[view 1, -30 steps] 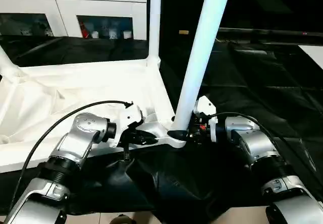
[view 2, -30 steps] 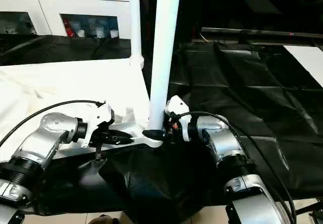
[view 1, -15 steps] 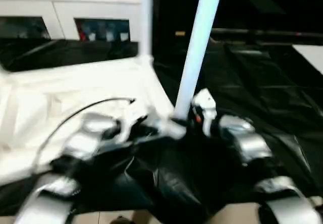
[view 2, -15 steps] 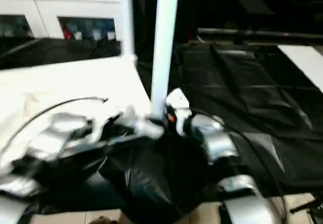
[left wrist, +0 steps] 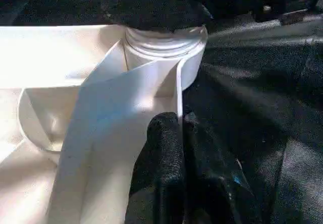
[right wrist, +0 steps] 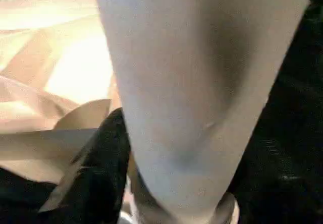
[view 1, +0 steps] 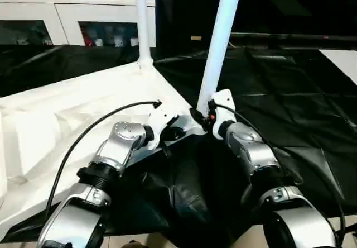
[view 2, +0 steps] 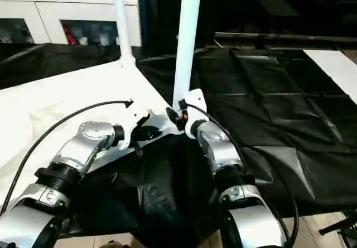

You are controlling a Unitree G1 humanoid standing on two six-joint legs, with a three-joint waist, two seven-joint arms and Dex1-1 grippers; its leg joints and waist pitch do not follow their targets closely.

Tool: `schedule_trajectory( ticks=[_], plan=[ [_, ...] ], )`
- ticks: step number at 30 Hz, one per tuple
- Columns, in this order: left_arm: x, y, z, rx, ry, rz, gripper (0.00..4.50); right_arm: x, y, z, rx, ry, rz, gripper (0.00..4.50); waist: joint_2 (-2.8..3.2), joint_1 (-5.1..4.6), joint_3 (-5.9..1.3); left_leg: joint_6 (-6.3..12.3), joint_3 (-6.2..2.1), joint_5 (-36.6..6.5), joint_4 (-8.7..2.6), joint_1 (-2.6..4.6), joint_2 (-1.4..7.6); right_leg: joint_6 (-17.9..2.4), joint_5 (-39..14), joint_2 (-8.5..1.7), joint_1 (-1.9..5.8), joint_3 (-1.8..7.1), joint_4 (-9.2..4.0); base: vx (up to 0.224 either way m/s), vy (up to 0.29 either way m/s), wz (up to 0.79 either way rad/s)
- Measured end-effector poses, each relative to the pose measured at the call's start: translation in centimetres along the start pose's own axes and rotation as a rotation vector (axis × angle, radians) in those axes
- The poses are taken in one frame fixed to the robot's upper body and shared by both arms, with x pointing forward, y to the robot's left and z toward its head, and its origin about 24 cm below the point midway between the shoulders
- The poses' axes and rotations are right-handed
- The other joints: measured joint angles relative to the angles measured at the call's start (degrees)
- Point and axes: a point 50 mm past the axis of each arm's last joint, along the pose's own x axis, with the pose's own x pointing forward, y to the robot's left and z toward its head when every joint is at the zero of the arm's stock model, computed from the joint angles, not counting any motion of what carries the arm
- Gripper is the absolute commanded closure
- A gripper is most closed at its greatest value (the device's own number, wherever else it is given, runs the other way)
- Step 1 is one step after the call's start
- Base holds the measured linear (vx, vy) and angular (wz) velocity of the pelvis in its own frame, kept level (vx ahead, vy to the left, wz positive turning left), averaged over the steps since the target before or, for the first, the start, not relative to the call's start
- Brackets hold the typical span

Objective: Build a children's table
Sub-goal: Rotate leg to tighten

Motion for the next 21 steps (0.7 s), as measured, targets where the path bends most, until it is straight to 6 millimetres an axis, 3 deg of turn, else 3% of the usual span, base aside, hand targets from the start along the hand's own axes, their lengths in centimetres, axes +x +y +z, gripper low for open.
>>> schedule_trajectory(
  ticks=[11,15,18,21],
  plan=[
    [-2.3,0.3,-0.9,0.040,-0.015,-0.097,4.50,-1.2,-0.1,0.0,-0.093,0.044,0.257,0.60,0.00,0.19,0.00,-0.16,-0.04,0.1,-0.46,-0.11,0.24,0.0,0.0,0.32,-0.41,-0.03,0.00,0.000,0.000,0.00],
    [-3.3,0.0,-1.3,0.063,-0.012,-0.187,4.50,-2.4,-0.4,-1.4,-0.175,0.116,0.364,0.60,0.06,0.60,0.09,-0.19,-0.03,0.1,-0.45,-0.24,0.24,0.1,0.0,0.33,-0.48,-0.04,-0.01,0.000,0.000,0.00],
    [-3.7,-0.1,-1.5,0.063,-0.011,-0.218,4.50,-2.9,-0.7,-1.2,-0.200,0.131,0.422,0.60,0.04,0.59,0.11,-0.19,-0.02,0.1,-0.35,-0.26,0.24,0.1,0.0,0.32,-0.47,0.00,-0.01,0.000,0.000,0.00],
    [-4.1,-0.1,-1.7,0.064,-0.007,-0.235,4.50,-3.1,-0.8,-1.2,-0.199,0.136,0.449,0.89,0.04,0.61,0.11,-0.19,-0.02,0.1,-0.36,-0.26,0.24,0.1,0.0,0.32,-0.48,-0.02,-0.01,0.000,0.000,0.00]
  ],
)
